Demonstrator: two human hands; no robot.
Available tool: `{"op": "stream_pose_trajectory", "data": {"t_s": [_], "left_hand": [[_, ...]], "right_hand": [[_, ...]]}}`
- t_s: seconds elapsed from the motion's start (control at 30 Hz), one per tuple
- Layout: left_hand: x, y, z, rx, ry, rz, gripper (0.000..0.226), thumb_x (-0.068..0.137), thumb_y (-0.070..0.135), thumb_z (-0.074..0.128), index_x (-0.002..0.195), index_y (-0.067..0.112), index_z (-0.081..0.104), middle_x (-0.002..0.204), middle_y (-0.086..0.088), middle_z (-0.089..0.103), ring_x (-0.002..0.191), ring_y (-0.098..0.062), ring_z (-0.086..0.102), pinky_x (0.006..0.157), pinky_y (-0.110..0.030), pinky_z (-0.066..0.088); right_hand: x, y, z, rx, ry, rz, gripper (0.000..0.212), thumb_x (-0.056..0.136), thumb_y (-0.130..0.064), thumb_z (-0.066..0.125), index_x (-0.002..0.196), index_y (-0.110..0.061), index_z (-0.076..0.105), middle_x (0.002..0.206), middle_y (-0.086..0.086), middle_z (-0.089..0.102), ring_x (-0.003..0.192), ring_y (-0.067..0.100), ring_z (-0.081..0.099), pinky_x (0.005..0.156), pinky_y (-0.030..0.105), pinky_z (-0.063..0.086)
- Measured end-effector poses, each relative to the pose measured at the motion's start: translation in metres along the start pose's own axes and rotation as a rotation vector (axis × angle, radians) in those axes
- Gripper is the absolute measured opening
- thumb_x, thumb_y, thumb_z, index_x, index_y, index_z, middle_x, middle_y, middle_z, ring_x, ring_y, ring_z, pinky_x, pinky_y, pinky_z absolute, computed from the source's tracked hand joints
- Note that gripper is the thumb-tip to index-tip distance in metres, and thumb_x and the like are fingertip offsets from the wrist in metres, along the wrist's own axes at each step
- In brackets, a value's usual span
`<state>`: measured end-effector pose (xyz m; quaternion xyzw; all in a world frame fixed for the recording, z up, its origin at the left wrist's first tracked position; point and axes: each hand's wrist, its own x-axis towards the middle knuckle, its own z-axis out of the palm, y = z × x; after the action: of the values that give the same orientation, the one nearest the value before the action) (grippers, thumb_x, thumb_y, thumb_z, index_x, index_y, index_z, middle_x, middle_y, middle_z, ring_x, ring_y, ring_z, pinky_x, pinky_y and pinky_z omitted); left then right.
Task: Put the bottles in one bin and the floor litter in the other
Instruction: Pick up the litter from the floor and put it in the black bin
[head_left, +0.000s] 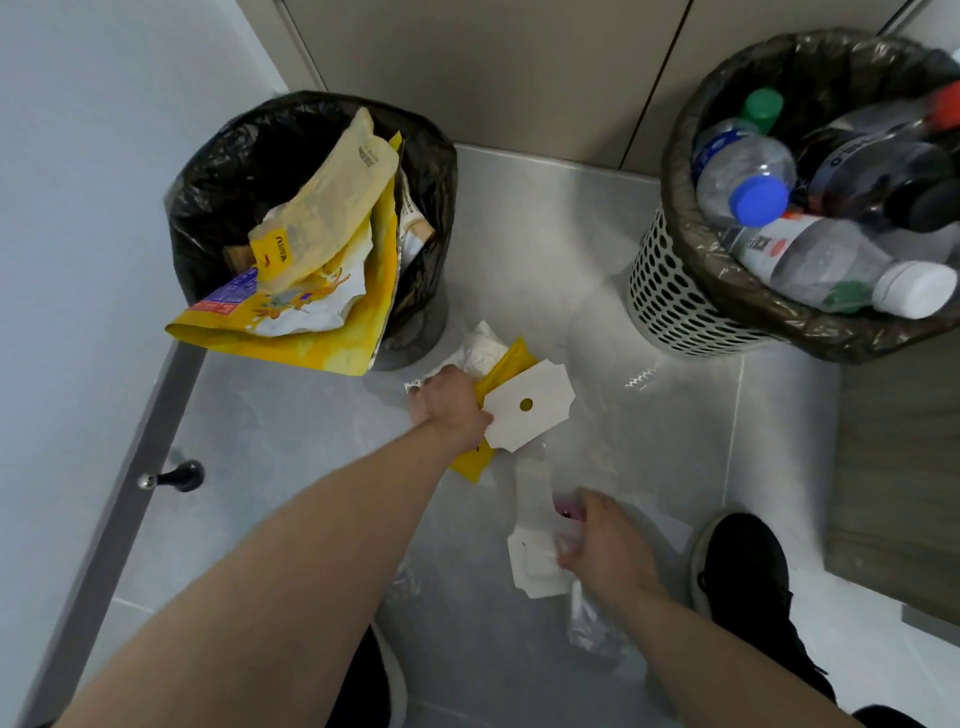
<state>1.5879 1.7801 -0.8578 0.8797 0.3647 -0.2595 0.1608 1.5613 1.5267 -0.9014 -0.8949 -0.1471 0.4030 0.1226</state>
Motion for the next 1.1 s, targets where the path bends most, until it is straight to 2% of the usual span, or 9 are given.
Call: {"op": "stream_pose_trajectory", "data": {"t_s": [0.2,0.3,0.43,0.57,0.67,0.77,0.9,0.97,1.1], "left_hand": [[-0.026,-0.009,-0.007,-0.003,0.008,0.005,0.049,0.084,0.047,0.077,0.118,0.017,0.060,0.122,-0.006,0.064,0.118,-0.029,0.061,0.101,-0.040,0.044],[-0.034,-0.014,-0.004,-0.033,0.005,-0.008,0.046,0.084,0.047,0.078,0.116,0.017,0.060,0.119,-0.006,0.066,0.115,-0.028,0.063,0.100,-0.039,0.045],[-0.040,-0.025,0.012,-0.042,-0.031,-0.040,0.045,0.085,0.046,0.078,0.114,0.017,0.060,0.118,-0.006,0.066,0.113,-0.028,0.063,0.100,-0.040,0.045],[-0.040,-0.027,0.021,-0.044,-0.067,-0.068,0.046,0.086,0.045,0.077,0.116,0.016,0.058,0.120,-0.006,0.065,0.115,-0.028,0.062,0.101,-0.039,0.043],[-0.038,-0.029,0.027,-0.046,-0.087,-0.074,0.045,0.086,0.046,0.076,0.115,0.017,0.059,0.120,-0.007,0.064,0.114,-0.029,0.062,0.100,-0.039,0.043],[-0.037,-0.036,0.037,-0.057,-0.094,-0.089,0.042,0.084,0.046,0.078,0.112,0.019,0.060,0.119,-0.007,0.066,0.114,-0.029,0.063,0.098,-0.038,0.044],[-0.038,-0.042,0.045,-0.065,-0.090,-0.101,0.039,0.083,0.046,0.079,0.105,0.022,0.058,0.116,-0.006,0.068,0.113,-0.030,0.063,0.100,-0.039,0.043],[-0.040,-0.041,0.045,-0.062,-0.098,-0.099,0.039,0.083,0.046,0.078,0.106,0.022,0.059,0.115,-0.006,0.068,0.112,-0.029,0.063,0.100,-0.040,0.043],[-0.048,-0.040,0.034,-0.020,-0.103,-0.074,0.038,0.083,0.047,0.078,0.104,0.022,0.058,0.115,-0.005,0.067,0.110,-0.028,0.064,0.100,-0.041,0.046]], "right_hand": [[-0.025,0.030,-0.012,-0.047,0.042,0.094,0.057,0.084,-0.019,0.073,0.130,-0.026,0.039,0.122,0.004,0.064,0.107,0.028,0.066,0.084,0.037,0.054],[-0.036,0.036,-0.010,0.005,0.067,0.059,0.067,0.085,-0.028,0.077,0.139,-0.028,0.037,0.133,0.000,0.051,0.113,0.027,0.063,0.086,0.036,0.053],[-0.049,0.046,0.002,-0.015,0.019,-0.017,0.085,0.071,-0.042,0.087,0.137,-0.033,0.034,0.147,-0.008,0.027,0.120,0.021,0.058,0.089,0.033,0.056],[-0.047,0.048,0.013,-0.100,-0.044,-0.034,0.095,0.064,-0.039,0.091,0.138,-0.033,0.031,0.153,-0.006,0.019,0.118,0.024,0.061,0.088,0.036,0.057],[-0.043,0.045,0.016,-0.135,-0.041,-0.079,0.079,0.075,-0.031,0.086,0.137,-0.033,0.037,0.147,-0.006,0.025,0.118,0.023,0.060,0.095,0.035,0.057],[-0.038,0.045,0.013,-0.142,-0.060,-0.107,0.064,0.076,-0.028,0.084,0.125,-0.028,0.044,0.136,-0.004,0.032,0.108,0.024,0.061,0.088,0.036,0.056],[-0.035,0.045,0.009,-0.148,-0.133,-0.058,0.065,0.076,-0.030,0.083,0.126,-0.022,0.041,0.128,0.001,0.050,0.106,0.031,0.065,0.083,0.040,0.054],[-0.034,0.046,0.007,-0.098,-0.175,-0.006,0.066,0.076,-0.032,0.081,0.128,-0.024,0.042,0.122,0.003,0.063,0.109,0.032,0.067,0.086,0.037,0.054],[-0.034,0.047,-0.006,-0.037,-0.210,0.026,0.057,0.077,-0.039,0.078,0.132,-0.032,0.060,0.119,-0.005,0.069,0.109,0.019,0.067,0.087,0.025,0.051]]}}
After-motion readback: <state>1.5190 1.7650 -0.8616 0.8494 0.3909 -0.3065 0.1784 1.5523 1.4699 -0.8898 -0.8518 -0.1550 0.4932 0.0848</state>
